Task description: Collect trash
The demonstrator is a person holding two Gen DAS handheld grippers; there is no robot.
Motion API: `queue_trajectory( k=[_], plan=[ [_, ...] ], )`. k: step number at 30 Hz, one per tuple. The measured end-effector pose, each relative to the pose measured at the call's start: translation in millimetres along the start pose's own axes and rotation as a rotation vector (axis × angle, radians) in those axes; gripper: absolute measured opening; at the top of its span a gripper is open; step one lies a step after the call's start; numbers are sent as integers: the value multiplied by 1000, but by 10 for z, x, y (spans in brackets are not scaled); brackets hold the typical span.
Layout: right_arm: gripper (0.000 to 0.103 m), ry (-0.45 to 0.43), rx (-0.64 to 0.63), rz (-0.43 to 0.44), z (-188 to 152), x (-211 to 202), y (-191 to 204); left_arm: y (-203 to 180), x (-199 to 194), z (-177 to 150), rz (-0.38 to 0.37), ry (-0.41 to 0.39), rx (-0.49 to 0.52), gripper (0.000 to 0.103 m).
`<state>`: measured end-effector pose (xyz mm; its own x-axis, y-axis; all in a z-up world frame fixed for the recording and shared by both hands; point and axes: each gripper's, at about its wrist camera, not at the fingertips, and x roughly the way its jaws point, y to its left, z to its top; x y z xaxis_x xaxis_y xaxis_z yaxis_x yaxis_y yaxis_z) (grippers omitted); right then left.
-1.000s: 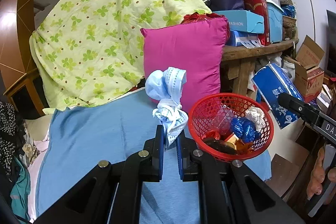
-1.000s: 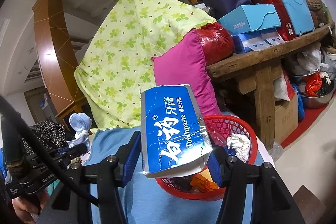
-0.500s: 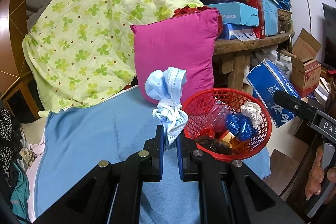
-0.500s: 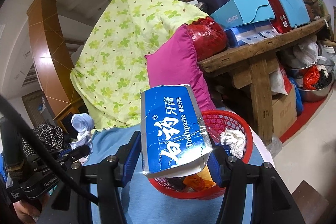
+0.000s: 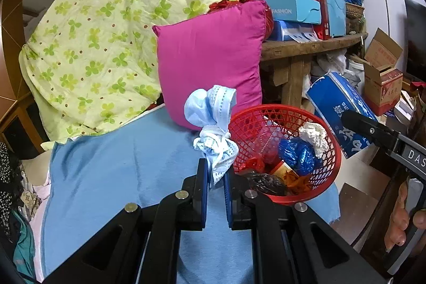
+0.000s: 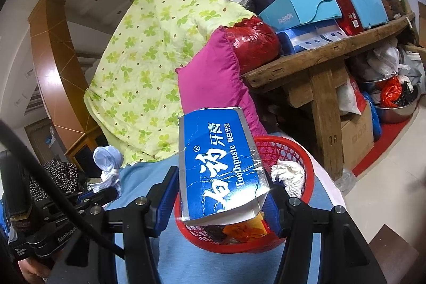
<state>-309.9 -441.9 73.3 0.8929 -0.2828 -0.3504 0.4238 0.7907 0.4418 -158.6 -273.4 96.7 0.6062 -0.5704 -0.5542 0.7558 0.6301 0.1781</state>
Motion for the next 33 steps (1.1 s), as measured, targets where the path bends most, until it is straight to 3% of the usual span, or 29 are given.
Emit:
queue_trajectory(
  k=[22,33],
  plan=[
    [61,6,43,-25,-31,-5,-215,-203,135,30,-31,28,40,12],
    [61,14,75,-48,-65,-13,-341,-140,302,-68,-95,83,7,12]
  ],
)
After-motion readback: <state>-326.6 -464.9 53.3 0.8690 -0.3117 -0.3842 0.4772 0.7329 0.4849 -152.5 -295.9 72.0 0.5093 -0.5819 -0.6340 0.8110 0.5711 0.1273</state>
